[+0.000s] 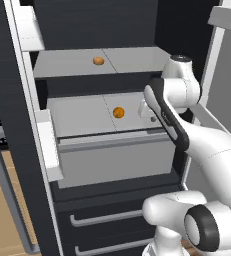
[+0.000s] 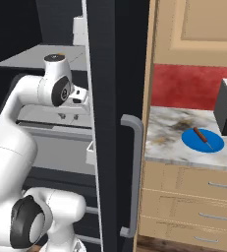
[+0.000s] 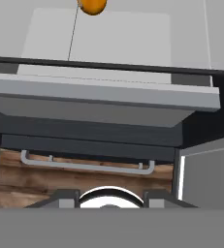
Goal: Place the cold items (tangerine and orange) from the fridge in one tupperware on the dining counter. Place the warm items (kebab skewer and hot dog) in the stove area in another tupperware.
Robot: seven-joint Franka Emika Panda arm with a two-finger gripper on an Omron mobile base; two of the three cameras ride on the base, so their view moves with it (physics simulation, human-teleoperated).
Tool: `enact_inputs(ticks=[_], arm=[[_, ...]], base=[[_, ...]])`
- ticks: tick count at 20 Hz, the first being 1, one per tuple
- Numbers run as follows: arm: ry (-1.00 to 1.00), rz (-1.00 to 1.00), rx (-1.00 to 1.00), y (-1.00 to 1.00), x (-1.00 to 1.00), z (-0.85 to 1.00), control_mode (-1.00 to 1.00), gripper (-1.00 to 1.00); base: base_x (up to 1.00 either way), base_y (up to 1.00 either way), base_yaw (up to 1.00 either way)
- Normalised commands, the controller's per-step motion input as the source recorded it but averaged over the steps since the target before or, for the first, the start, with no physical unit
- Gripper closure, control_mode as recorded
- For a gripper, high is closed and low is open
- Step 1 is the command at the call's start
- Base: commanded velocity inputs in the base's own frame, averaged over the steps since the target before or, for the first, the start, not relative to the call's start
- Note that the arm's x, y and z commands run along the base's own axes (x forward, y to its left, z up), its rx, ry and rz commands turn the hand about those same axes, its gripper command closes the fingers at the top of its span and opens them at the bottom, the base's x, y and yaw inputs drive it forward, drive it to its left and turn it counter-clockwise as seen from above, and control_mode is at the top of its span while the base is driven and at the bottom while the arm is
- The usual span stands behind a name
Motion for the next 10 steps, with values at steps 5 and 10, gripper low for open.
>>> enact_inputs(ticks=[5,10], arm=[[-0.02,-0.01,0.00,0.33,0.00,0.12,-1.00,-1.00],[-0.16,-0.03,0.00,0.70,0.06,0.48,-1.00,-1.00]], base=[[0.00,0.00,0.00],[0.00,0.00,0.00]])
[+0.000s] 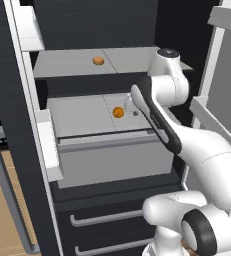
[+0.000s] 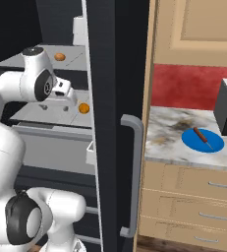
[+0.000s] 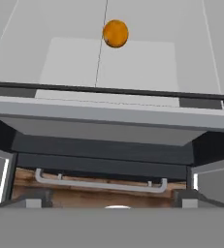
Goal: Place the cold items (tangerine and orange) from the fridge in one tupperware on the dining counter. Place the warm items (kebab skewer and hot dog) in the stove area in another tupperware.
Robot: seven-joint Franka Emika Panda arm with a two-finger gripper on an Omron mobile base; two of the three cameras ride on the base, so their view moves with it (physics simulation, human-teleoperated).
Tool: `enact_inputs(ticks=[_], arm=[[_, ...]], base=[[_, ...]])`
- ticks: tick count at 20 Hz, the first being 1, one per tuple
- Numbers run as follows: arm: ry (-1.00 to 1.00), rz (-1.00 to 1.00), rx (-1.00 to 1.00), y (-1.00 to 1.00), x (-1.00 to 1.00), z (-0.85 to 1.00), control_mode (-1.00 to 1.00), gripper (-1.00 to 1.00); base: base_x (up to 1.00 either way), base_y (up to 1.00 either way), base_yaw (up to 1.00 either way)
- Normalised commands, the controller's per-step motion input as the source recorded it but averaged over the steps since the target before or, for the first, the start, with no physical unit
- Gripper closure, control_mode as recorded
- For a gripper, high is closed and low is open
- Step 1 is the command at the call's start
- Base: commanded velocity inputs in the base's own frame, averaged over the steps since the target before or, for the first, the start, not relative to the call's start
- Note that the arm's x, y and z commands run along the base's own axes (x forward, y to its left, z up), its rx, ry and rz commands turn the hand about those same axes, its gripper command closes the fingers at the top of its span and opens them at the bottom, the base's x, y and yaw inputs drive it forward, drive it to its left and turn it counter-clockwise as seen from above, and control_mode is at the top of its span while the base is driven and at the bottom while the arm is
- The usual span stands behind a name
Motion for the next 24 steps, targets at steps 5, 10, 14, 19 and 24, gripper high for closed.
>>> enact_inputs(ticks=[5,10,14,19,24], arm=[[-0.30,-0.03,0.00,0.80,0.24,0.66,-1.00,-1.00],[-0.46,-0.10,0.00,0.45,0.26,0.61,-1.00,-1.00],[-0.36,-0.06,0.03,0.15,0.37,0.49,-1.00,-1.00],[-0.13,0.00,0.07,-0.02,0.43,0.34,-1.00,-1.00],[0.05,0.00,0.04,-0.15,0.18,0.66,-1.00,-1.00]], base=[[0.00,0.00,0.00],[0.00,0.00,0.00],[0.00,0.00,0.00],[0.00,0.00,0.00],[0.00,0.00,0.00]])
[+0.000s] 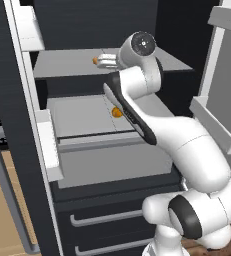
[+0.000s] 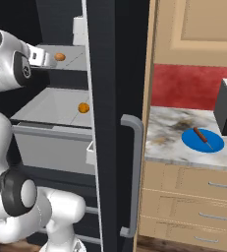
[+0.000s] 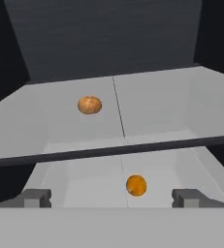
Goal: Place the cold items (tangerine and orange) from the fridge in one tupperware on the dining counter. Place the warm items (kebab skewer and hot dog) in the stove area in another tupperware.
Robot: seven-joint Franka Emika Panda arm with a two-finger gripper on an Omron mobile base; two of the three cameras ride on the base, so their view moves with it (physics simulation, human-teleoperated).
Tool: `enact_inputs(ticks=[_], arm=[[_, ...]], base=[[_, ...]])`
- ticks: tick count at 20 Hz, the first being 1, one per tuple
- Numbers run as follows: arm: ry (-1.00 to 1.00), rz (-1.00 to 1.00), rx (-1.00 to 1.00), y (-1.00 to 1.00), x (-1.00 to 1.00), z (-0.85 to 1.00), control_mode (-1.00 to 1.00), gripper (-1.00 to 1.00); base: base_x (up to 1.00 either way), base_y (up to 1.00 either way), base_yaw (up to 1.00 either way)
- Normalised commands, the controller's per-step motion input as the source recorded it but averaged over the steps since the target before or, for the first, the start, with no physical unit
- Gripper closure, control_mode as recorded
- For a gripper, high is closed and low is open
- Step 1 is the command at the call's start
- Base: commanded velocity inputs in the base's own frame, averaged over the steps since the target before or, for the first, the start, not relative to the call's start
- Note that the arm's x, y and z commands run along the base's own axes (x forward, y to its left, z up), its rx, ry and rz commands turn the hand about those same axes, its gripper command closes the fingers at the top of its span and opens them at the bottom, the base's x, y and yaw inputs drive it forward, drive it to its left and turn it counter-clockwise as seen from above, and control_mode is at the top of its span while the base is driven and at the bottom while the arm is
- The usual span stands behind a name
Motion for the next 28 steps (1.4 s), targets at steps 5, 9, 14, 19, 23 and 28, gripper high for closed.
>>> enact_inputs(ticks=[5,9,14,19,23,28], arm=[[0.07,0.00,-0.01,0.02,0.48,0.21,-1.00,-1.00],[0.13,0.00,-0.07,0.18,0.81,-0.10,-1.00,-1.00],[0.06,0.00,-0.05,0.18,0.84,-0.25,-1.00,-1.00],[0.00,0.00,-0.01,0.18,0.72,-0.07,-1.00,-1.00],[0.01,0.00,-0.02,0.20,0.64,-0.24,-1.00,-1.00],[0.02,0.00,-0.06,0.11,0.40,-0.32,-1.00,-1.00]], base=[[0.00,0.00,0.00],[0.00,0.00,0.00],[0.00,0.00,0.00],[0.00,0.00,0.00],[0.00,0.00,0.00],[0.00,0.00,0.00]])
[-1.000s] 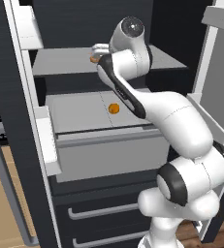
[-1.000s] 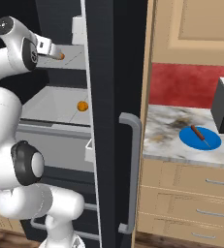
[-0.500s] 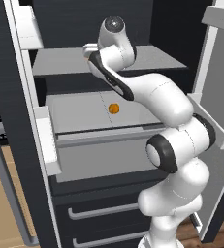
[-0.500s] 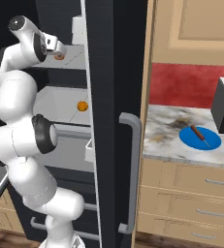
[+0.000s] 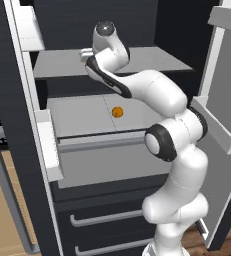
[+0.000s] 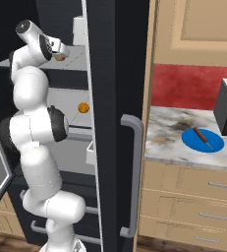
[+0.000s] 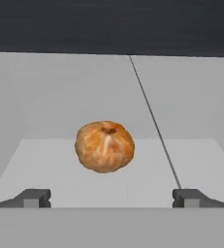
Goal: Place the cold items (tangerine and orange) from the fridge in one tupperware on the dining counter. Place the warm items (kebab skewer and hot dog) in the stove area in another tupperware.
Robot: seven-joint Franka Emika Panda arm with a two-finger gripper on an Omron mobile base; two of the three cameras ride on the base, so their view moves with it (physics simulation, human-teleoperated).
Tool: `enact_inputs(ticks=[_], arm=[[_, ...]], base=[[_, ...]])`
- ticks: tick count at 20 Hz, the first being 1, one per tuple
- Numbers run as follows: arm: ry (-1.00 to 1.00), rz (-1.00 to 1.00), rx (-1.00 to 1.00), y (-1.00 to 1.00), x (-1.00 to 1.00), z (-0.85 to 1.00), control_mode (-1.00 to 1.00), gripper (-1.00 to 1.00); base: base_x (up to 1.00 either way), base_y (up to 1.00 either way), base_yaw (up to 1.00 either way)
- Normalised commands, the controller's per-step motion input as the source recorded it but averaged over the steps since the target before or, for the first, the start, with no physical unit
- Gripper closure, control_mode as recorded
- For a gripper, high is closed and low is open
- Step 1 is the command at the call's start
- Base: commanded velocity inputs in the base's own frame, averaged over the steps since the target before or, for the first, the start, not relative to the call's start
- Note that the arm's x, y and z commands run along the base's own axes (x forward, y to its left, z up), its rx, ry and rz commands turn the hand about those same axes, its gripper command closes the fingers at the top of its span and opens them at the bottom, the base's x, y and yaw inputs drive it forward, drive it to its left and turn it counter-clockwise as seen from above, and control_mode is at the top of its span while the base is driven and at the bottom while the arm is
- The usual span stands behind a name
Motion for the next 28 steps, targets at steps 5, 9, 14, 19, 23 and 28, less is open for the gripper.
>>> enact_inputs(ticks=[5,9,14,19,23,28], arm=[[0.00,0.00,-0.01,0.00,0.36,-0.10,-1.00,-1.00],[0.00,0.00,0.00,0.00,0.58,-0.06,-1.00,-1.00],[0.00,0.00,-0.01,0.02,0.58,-0.18,-1.00,-1.00],[0.00,0.00,0.00,0.05,0.29,-0.08,-1.00,1.00],[0.11,-0.05,0.00,0.00,-0.01,-0.28,-1.00,1.00],[-0.03,-0.11,0.05,-0.16,-0.63,-0.42,-1.00,1.00]], base=[[0.00,0.00,0.00],[0.00,0.00,0.00],[0.00,0.00,0.00],[0.00,0.00,0.00],[0.00,0.00,0.00],[0.00,0.00,0.00]])
